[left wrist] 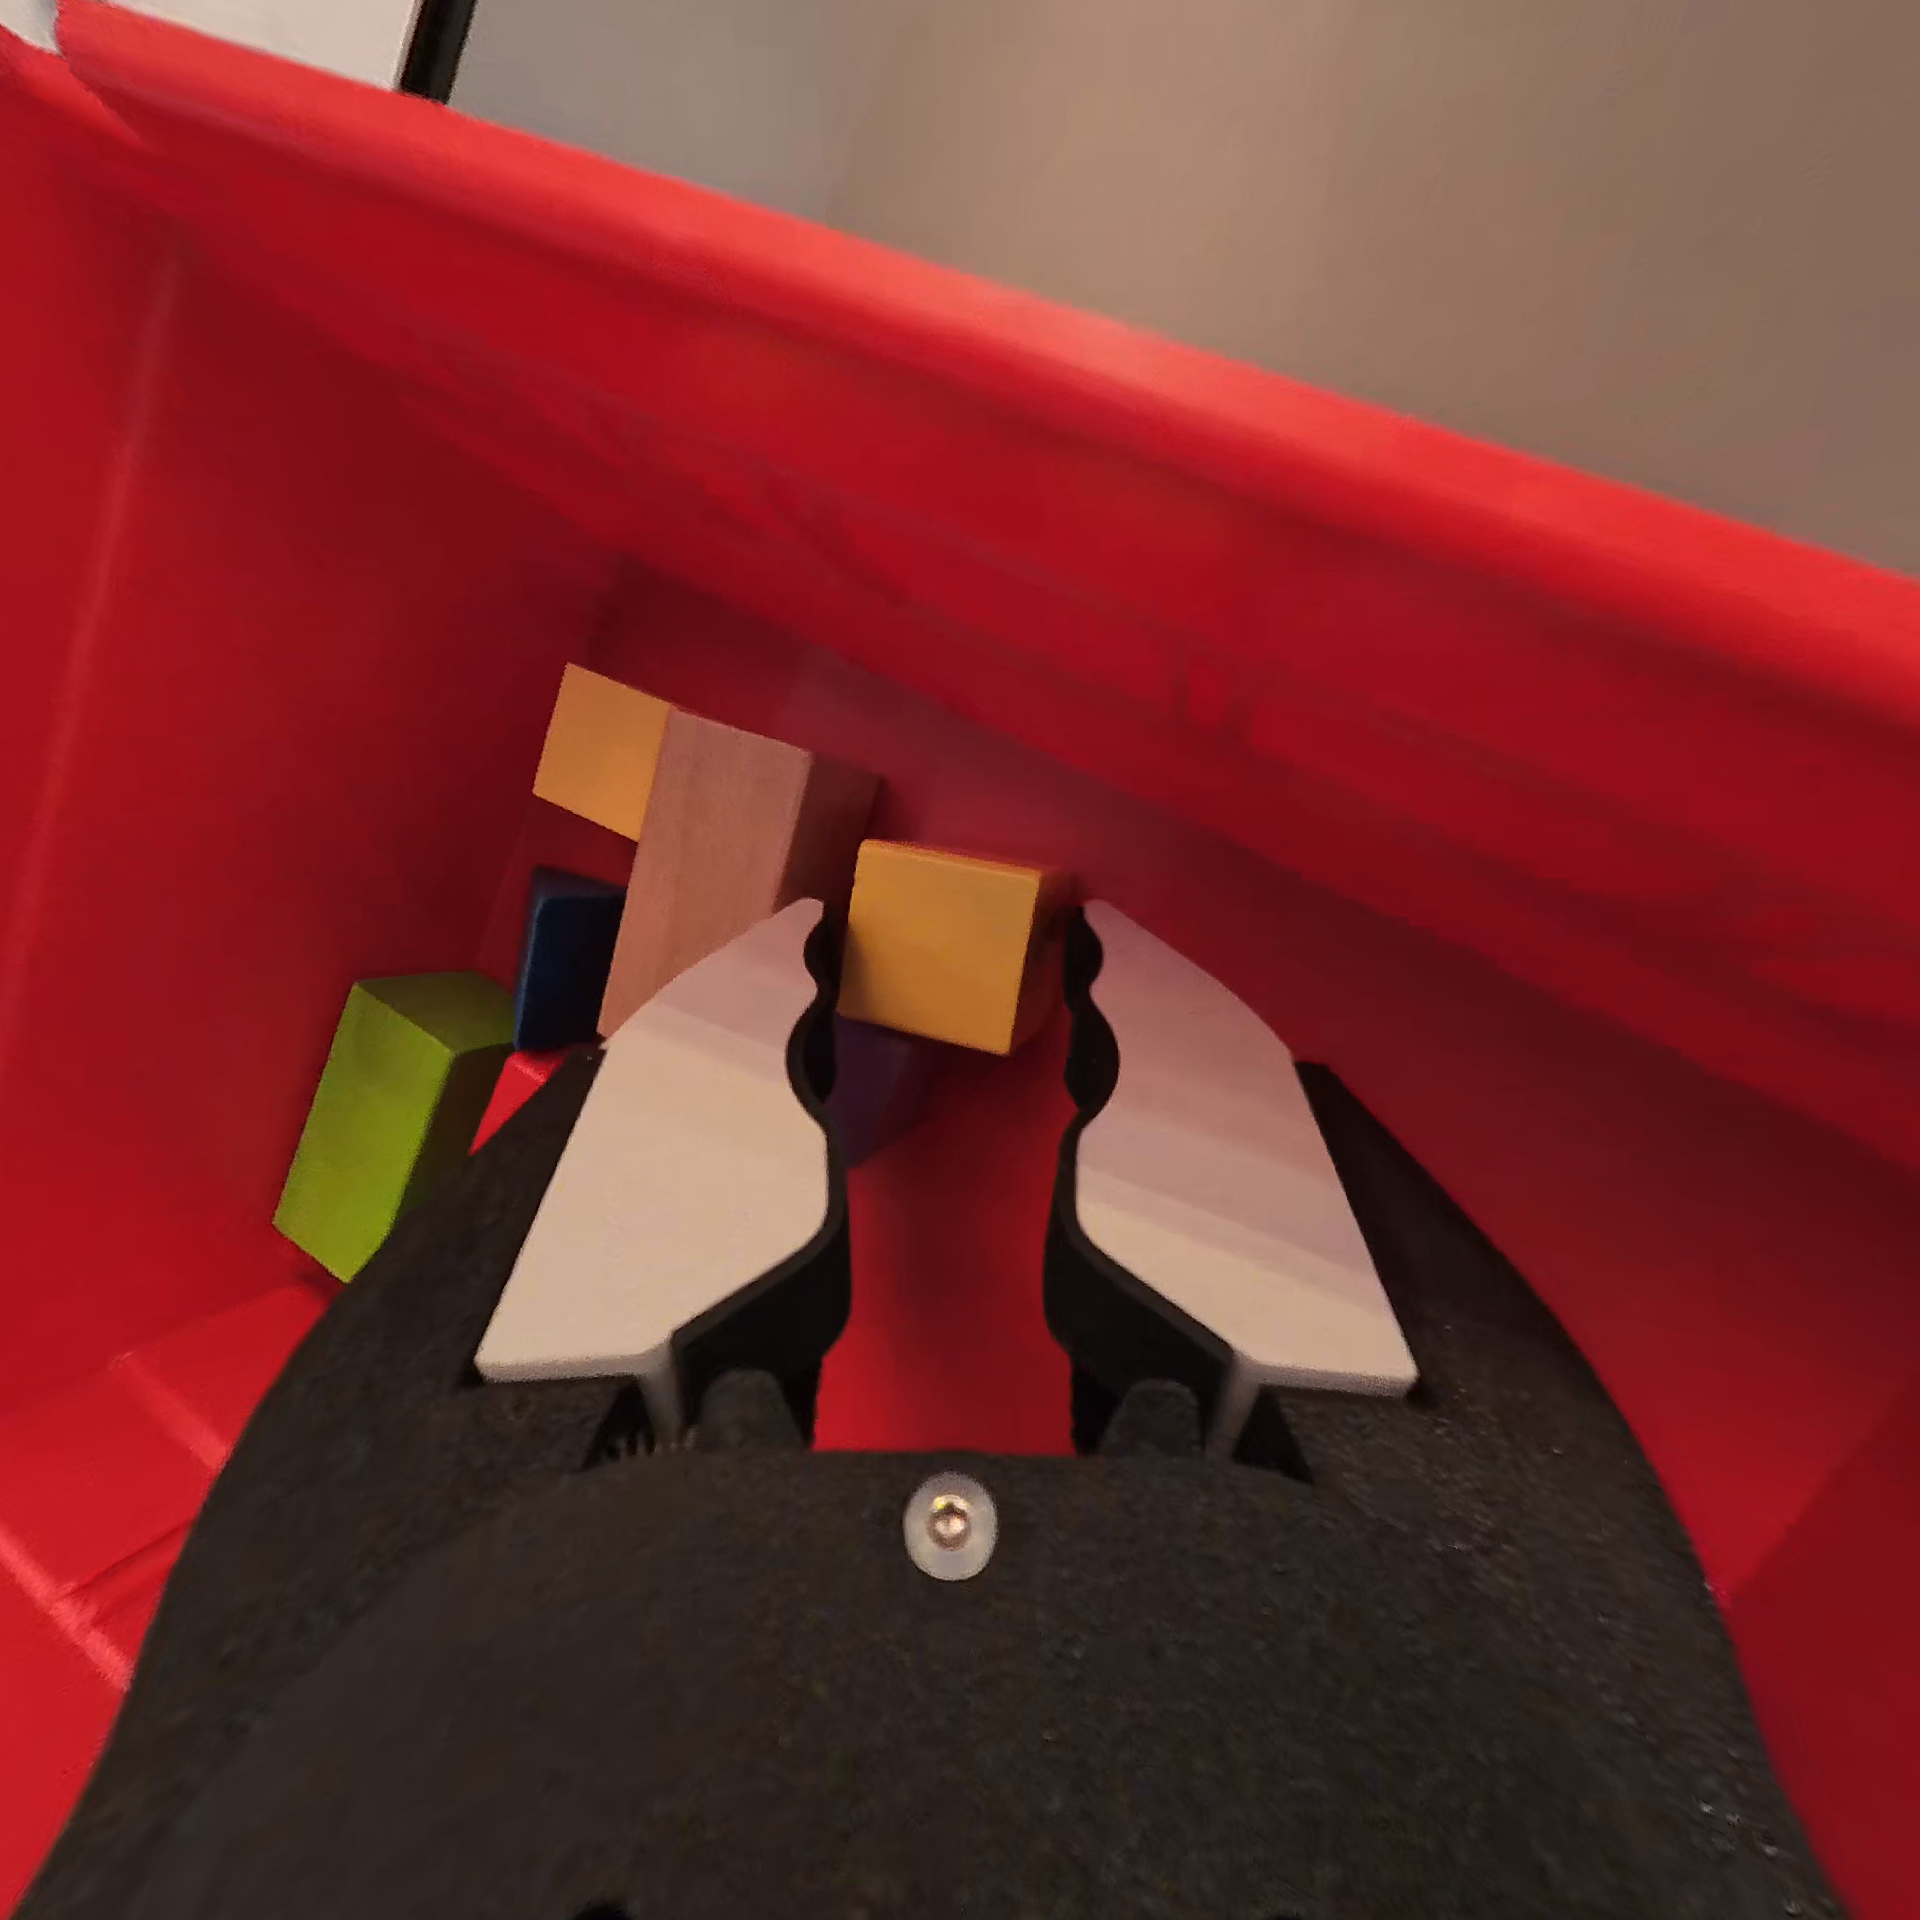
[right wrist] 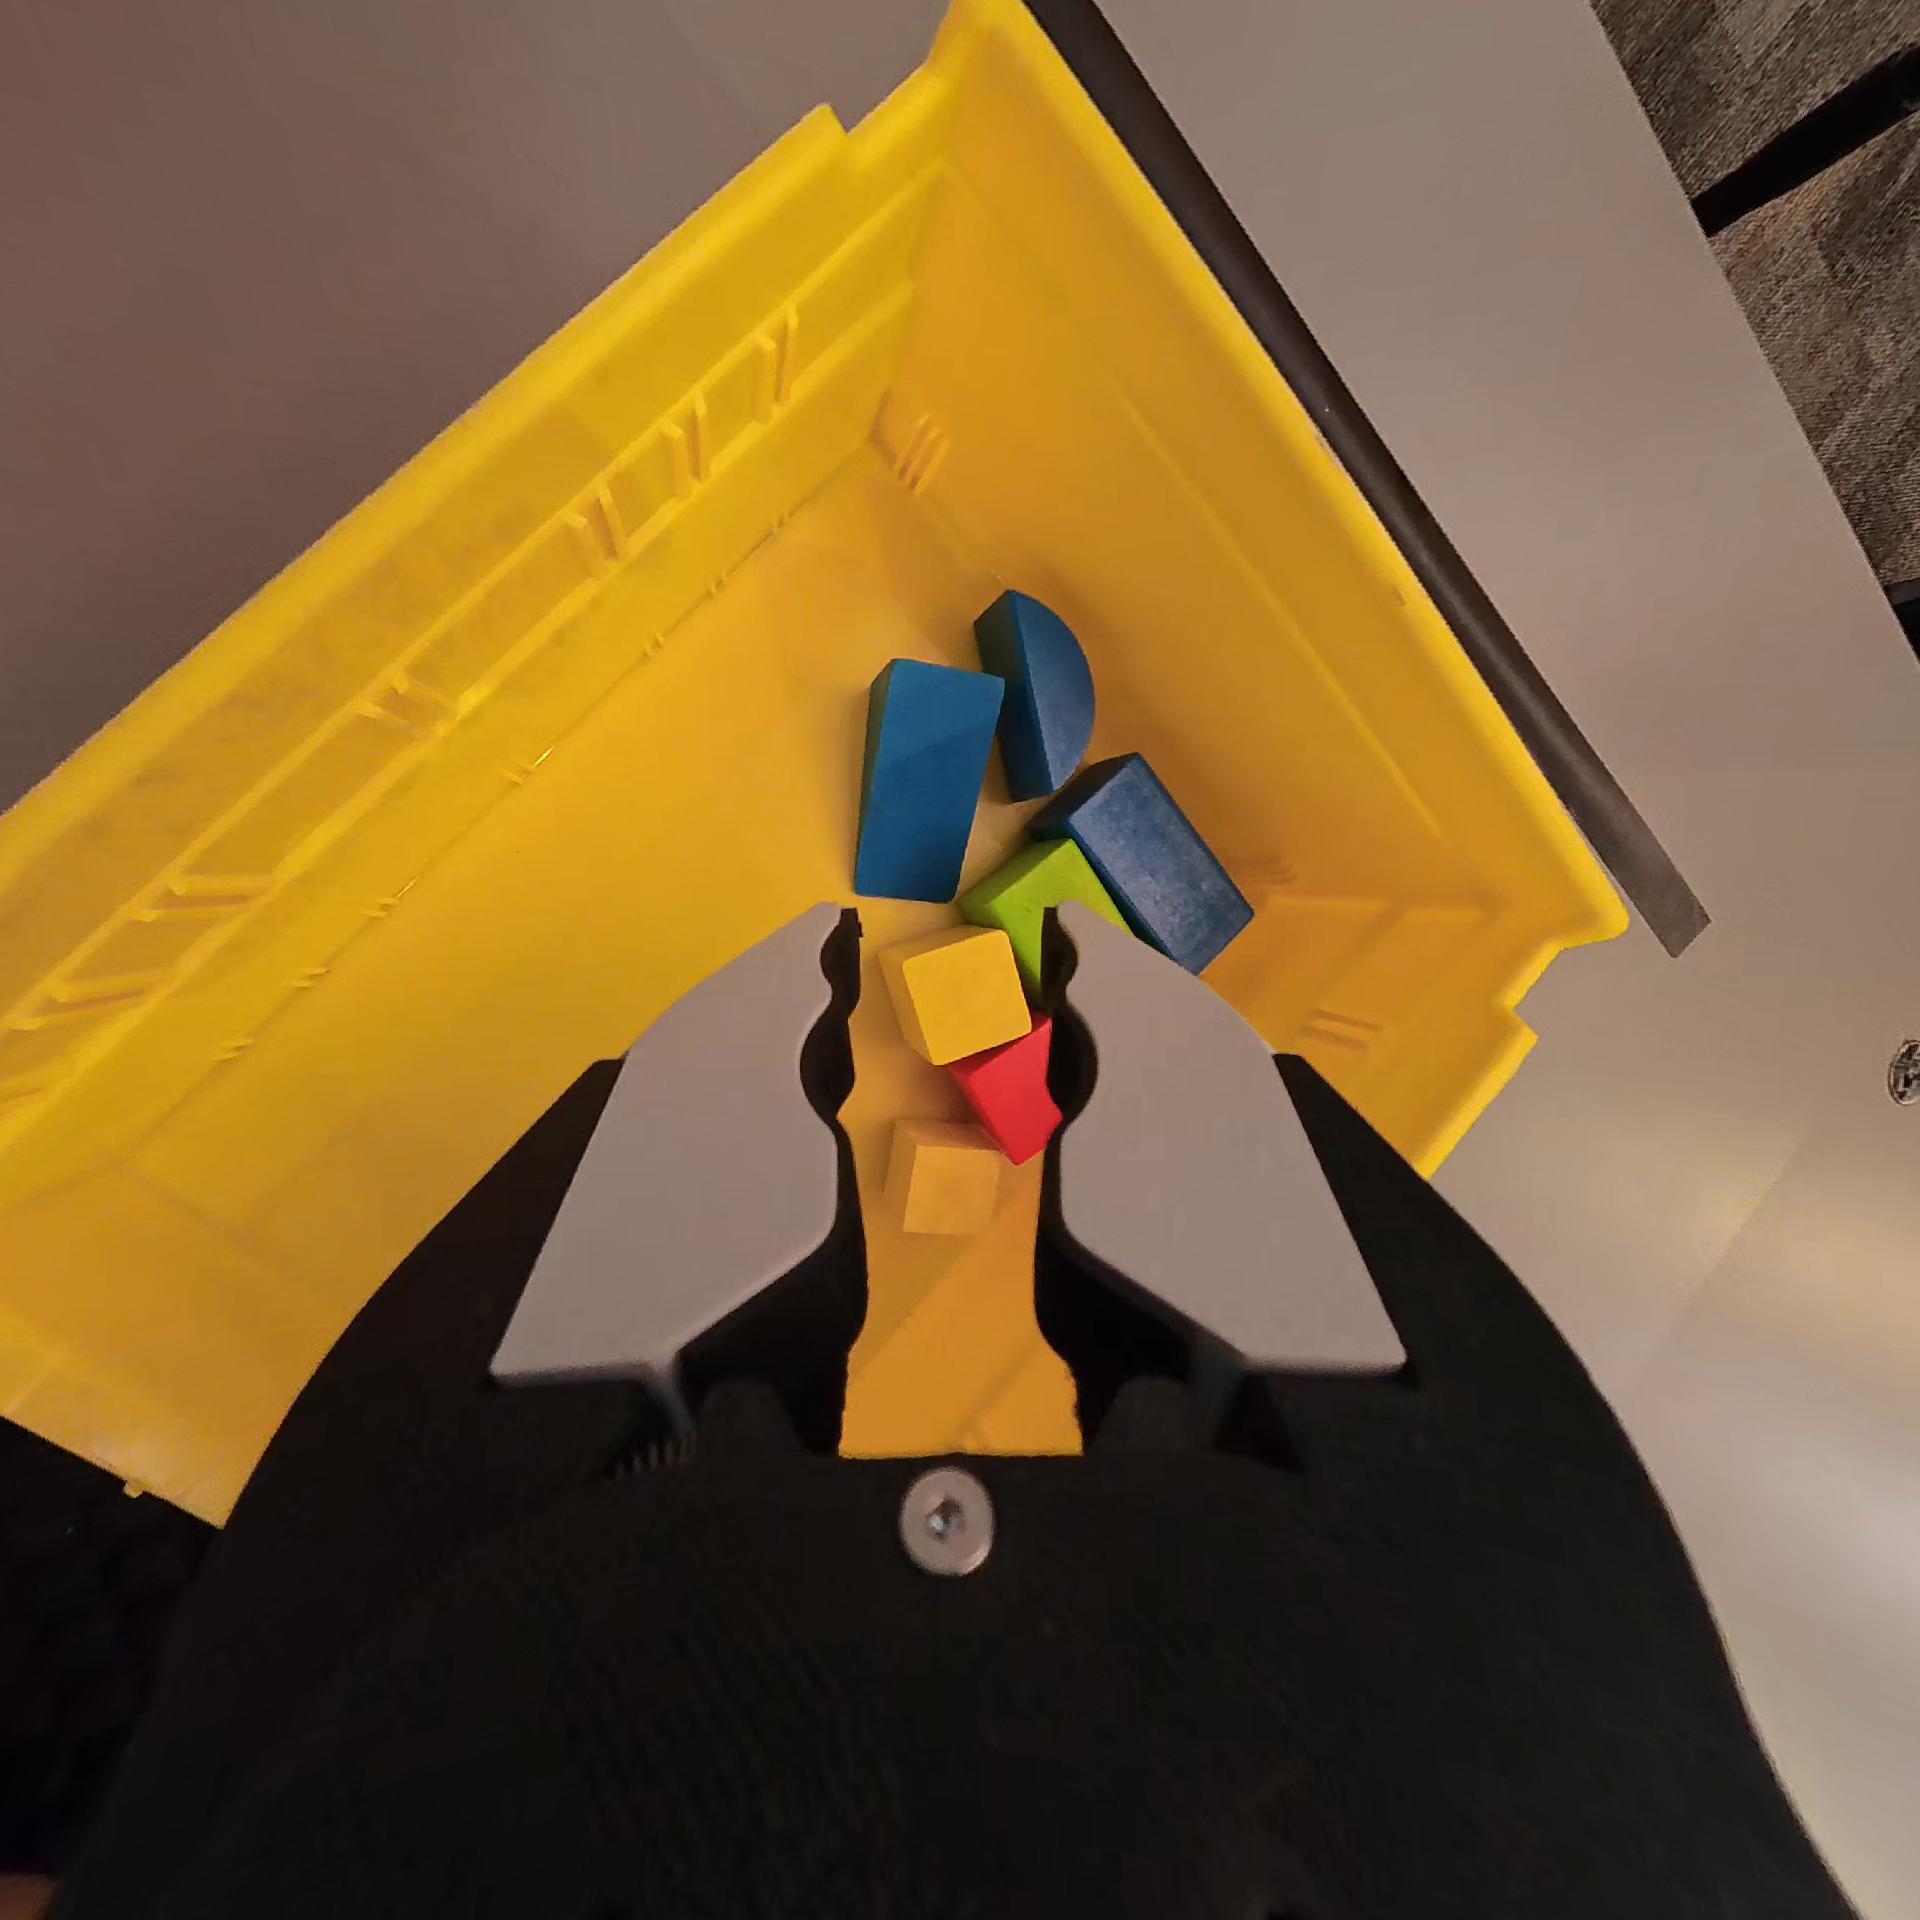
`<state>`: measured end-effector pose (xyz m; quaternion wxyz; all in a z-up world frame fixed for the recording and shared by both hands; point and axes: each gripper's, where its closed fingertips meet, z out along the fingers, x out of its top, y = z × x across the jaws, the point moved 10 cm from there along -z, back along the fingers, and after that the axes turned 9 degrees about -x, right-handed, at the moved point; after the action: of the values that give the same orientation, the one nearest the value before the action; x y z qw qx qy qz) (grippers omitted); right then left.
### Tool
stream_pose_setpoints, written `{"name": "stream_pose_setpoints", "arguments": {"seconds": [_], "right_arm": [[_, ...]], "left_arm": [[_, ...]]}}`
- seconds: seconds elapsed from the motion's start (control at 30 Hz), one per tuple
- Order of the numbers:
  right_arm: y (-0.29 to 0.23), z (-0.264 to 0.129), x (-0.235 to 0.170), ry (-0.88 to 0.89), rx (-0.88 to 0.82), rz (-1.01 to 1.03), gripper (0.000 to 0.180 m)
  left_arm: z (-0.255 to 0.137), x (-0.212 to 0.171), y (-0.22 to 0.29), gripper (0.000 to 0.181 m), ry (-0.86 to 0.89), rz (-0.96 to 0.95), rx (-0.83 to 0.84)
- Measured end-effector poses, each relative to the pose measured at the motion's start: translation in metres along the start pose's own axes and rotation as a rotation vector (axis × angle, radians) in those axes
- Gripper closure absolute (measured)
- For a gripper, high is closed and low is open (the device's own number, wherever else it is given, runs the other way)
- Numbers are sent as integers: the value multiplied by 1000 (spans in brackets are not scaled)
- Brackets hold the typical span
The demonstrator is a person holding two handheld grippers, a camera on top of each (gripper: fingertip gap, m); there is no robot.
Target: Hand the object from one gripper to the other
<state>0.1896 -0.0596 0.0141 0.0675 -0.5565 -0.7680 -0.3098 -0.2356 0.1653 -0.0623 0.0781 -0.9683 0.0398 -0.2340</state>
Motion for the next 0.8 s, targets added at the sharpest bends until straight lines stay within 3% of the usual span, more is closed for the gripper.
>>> {"name": "stream_pose_setpoints", "arguments": {"seconds": [0.43,0.6,0.7,0.8], "right_arm": [[-2,2,0,-15,0,-21,145],[-1,-2,1,-8,-25,-19,145],[2,-13,6,36,-72,-7,146],[6,-37,21,207,-192,23,146]], "left_arm": [[-6,-2,0,143,-37,-3,4],[-27,3,-3,143,-19,-19,64],[-58,7,-12,143,88,-93,178],[-94,15,-16,143,306,-231,154]]}}
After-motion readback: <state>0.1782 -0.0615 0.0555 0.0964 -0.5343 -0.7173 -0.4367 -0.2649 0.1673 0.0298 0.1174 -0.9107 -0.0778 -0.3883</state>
